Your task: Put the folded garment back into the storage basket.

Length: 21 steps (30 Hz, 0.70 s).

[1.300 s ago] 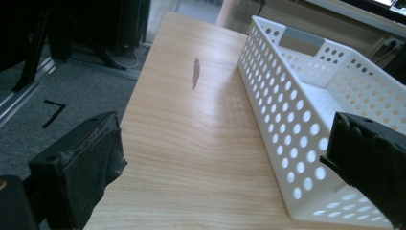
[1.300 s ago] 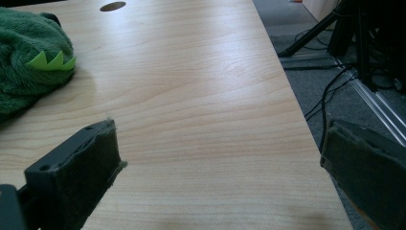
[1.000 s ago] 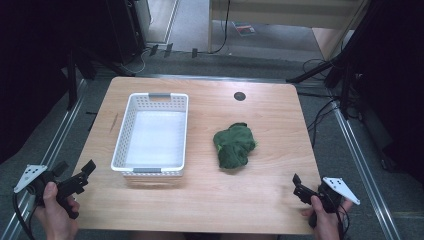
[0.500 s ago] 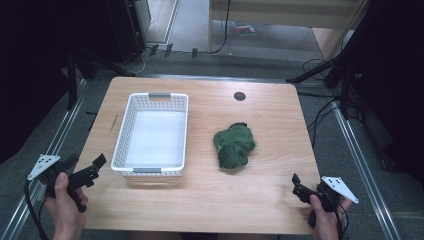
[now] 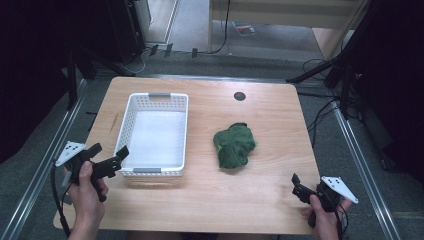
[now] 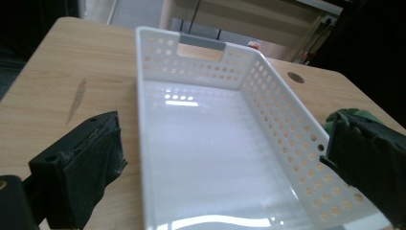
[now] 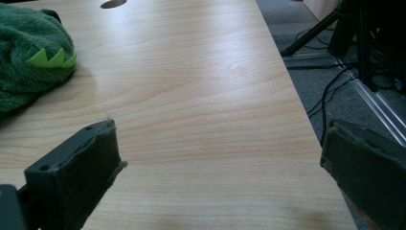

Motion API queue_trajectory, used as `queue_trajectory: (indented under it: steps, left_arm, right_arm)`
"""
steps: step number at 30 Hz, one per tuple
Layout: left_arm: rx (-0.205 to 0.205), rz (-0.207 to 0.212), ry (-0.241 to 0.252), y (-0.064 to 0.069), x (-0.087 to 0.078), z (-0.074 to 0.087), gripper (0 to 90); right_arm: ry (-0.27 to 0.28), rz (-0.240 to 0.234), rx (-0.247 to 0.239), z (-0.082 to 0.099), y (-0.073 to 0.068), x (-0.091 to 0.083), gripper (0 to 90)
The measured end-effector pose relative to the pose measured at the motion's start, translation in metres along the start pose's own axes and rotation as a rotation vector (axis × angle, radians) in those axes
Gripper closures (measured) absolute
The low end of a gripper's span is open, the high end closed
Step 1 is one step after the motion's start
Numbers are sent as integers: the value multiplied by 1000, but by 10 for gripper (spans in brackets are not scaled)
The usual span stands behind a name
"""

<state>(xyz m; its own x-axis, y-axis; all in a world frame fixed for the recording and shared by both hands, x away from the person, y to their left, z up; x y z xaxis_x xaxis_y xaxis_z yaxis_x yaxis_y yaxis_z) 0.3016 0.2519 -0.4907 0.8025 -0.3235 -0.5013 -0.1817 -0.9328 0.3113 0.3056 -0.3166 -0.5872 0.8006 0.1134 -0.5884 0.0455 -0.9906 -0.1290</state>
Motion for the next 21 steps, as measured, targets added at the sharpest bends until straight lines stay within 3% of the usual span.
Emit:
queue_trajectory:
  steps: [10, 18, 21]
  left_arm:
    - [29, 38, -10, 32, 20, -7, 0]
    - [76, 94, -31, 75, 44, -12, 0]
    - [65, 105, -28, 87, 52, -12, 0]
  right_arm:
    - [-3, -1, -1, 0, 0, 0, 0]
    - [-4, -3, -3, 0, 0, 0, 0]
    - [-3, -5, -4, 0, -1, 0, 0]
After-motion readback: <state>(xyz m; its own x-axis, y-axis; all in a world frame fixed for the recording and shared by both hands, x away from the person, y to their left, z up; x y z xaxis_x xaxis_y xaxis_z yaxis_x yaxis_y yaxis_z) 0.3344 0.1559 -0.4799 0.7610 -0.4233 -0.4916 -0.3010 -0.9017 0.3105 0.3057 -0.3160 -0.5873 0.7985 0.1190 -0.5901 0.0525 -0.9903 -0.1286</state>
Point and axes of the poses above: each handheld gripper's, and its own axes: x roughly forward along the jaws, z roughly out of its underside, y roughly to its right, the point moved 9 cm from there along x, roughly forward along the jaws, and after that the axes turned 9 degrees about -y, right-handed, at the moved point
